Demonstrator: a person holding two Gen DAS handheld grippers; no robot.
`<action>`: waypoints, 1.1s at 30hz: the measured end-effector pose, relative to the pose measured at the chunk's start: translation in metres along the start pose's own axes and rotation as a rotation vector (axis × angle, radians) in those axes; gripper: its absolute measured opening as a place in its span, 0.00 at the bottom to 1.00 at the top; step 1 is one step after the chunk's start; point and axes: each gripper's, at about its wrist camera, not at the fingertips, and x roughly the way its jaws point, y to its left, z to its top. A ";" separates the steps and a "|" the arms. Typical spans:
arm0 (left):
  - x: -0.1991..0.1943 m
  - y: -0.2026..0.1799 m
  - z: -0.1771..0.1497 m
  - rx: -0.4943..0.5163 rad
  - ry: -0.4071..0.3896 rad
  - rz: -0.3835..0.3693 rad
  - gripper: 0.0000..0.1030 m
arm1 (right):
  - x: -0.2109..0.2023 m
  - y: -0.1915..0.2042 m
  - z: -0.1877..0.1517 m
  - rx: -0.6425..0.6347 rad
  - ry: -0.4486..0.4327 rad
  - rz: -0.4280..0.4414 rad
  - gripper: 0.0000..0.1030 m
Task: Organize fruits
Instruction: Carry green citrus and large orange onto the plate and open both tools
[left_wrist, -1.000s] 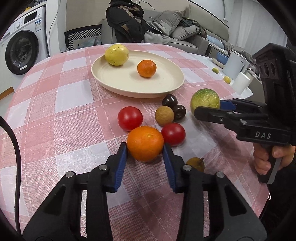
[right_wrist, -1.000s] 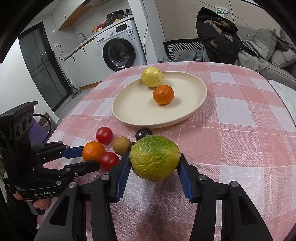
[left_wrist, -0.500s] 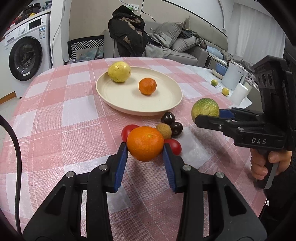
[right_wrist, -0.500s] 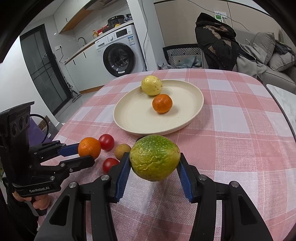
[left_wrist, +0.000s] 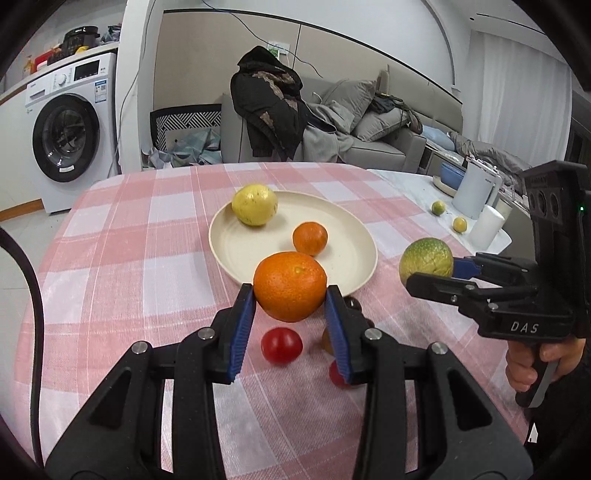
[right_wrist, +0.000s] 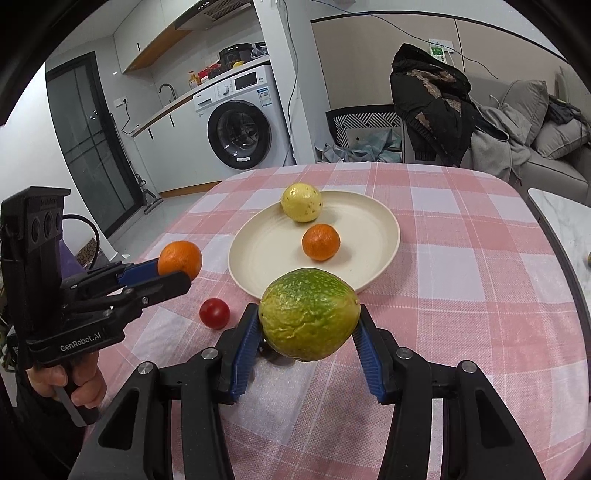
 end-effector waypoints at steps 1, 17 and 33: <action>0.001 -0.001 0.002 0.001 -0.003 0.001 0.35 | 0.000 0.000 0.002 -0.001 0.000 -0.001 0.49; 0.037 -0.002 0.018 0.007 -0.004 0.027 0.35 | 0.022 -0.002 0.021 -0.016 0.005 -0.007 0.50; 0.074 0.002 0.015 0.016 0.044 0.071 0.35 | 0.054 -0.013 0.025 0.028 0.031 -0.023 0.50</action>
